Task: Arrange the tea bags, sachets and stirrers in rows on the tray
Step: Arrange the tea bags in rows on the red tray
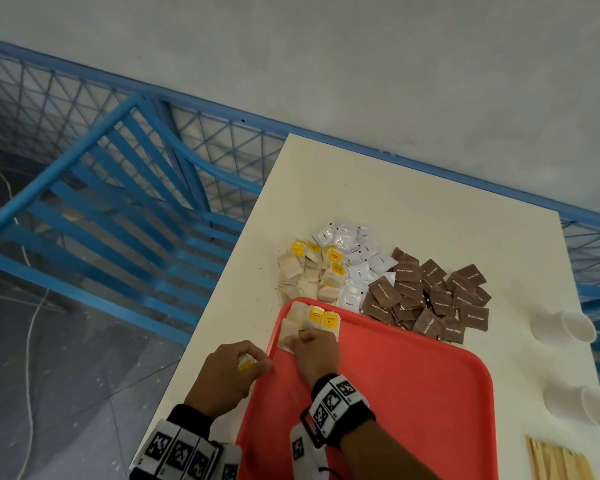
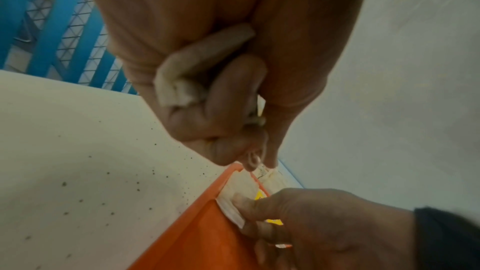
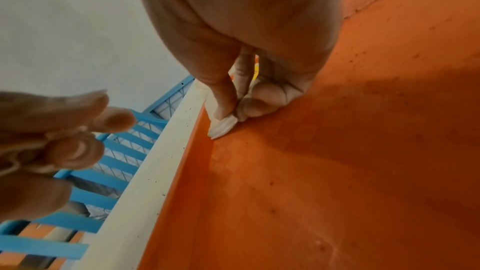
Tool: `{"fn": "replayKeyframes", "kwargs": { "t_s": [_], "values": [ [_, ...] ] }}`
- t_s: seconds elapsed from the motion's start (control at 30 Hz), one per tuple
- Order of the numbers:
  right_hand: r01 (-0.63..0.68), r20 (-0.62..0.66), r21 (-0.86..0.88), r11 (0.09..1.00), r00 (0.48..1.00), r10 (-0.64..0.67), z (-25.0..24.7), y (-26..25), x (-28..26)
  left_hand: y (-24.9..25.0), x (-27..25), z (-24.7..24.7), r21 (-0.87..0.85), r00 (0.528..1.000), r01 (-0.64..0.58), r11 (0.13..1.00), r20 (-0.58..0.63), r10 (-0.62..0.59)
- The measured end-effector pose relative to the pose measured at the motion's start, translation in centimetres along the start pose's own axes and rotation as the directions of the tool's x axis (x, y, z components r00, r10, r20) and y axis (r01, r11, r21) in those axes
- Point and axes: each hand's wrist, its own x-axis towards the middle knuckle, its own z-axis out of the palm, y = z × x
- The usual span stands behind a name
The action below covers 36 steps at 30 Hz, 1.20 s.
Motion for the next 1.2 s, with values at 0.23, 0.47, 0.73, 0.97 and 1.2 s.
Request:
{"fn": "replayKeyframes", "kwargs": {
  "t_s": [0.23, 0.47, 0.73, 0.97, 1.2],
  "values": [
    [0.06, -0.033, -0.147, 0.987, 0.997, -0.066, 0.1, 0.1, -0.7, -0.1, 0.1, -0.2, -0.041, 0.999, 0.033, 0.999, -0.004, -0.034],
    [0.154, -0.017, -0.193, 0.969, 0.987, -0.16, -0.7, 0.3, -0.9, 1.7, 0.2, 0.3, -0.393, 0.987, 0.16, 0.906, 0.05, -0.153],
    [0.345, 0.068, 0.025, 0.938, 0.936, -0.346, -5.8, -1.5, -3.6, 4.4, 0.5, 0.9, -0.728, 0.951, 0.308, 0.613, 0.236, -0.198],
    [0.523, 0.173, 0.094, 0.847, 0.829, -0.531, -11.6, -4.2, -8.5, 7.8, -0.5, 3.7, -0.748, 0.96, 0.267, 0.608, 0.262, -0.099],
    [0.659, 0.05, -0.018, 0.752, 0.751, -0.658, -13.2, -2.7, -10.1, 9.8, -1.8, 6.6, -0.697, 0.965, 0.228, 0.68, 0.256, -0.062]
  ]
}}
